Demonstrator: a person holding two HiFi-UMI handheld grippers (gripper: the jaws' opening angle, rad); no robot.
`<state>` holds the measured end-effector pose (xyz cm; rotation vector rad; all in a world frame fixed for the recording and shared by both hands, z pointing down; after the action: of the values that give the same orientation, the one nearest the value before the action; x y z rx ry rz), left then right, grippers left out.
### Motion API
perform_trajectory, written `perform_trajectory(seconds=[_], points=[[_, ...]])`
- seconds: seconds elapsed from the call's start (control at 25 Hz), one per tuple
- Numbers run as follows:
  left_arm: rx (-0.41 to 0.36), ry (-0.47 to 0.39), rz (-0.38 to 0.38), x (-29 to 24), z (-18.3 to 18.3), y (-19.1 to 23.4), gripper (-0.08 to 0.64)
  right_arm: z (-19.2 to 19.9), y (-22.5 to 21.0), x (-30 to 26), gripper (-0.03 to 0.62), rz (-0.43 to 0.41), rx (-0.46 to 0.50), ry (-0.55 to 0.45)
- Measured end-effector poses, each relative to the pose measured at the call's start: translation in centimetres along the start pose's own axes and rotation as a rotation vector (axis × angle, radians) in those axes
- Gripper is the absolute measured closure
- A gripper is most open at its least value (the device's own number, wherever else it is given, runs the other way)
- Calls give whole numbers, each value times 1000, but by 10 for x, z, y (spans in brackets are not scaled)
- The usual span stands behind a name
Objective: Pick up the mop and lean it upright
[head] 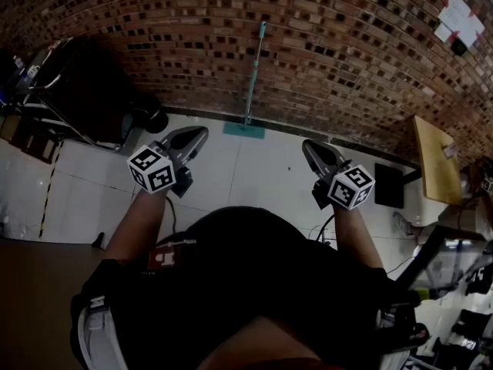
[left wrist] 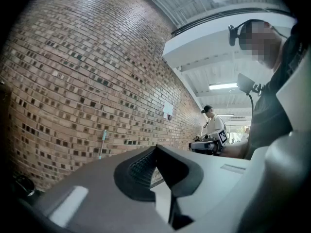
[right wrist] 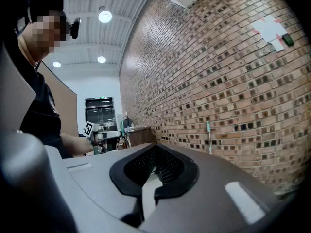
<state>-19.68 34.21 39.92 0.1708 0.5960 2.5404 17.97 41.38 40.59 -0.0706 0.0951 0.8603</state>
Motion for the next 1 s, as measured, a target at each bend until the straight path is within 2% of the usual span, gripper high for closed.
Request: perform_trajectory(seconds=[0.28, 0.52, 0.72, 1.0], points=[[6, 4, -6, -21, 17, -21, 560, 5, -22, 19, 578, -19, 15, 8], [9, 6, -3, -29, 13, -11, 560, 6, -30, 11, 578, -15, 6, 16], [10, 3, 36, -35, 0, 23, 560, 3, -33, -19, 578, 12, 12, 28], [-4, 24, 103, -36, -40, 103, 560, -13, -31, -96, 578, 70, 22, 20]])
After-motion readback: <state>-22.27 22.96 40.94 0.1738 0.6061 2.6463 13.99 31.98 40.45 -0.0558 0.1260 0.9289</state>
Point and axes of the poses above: the fingertips, and each gripper's own axes: x backward along the fingers, y to its left, z out of its underside, the point moved 9 cm from there along x, backward along the fingers, and after that the axes turned 13 degrees about x, right-handed, at the moved point
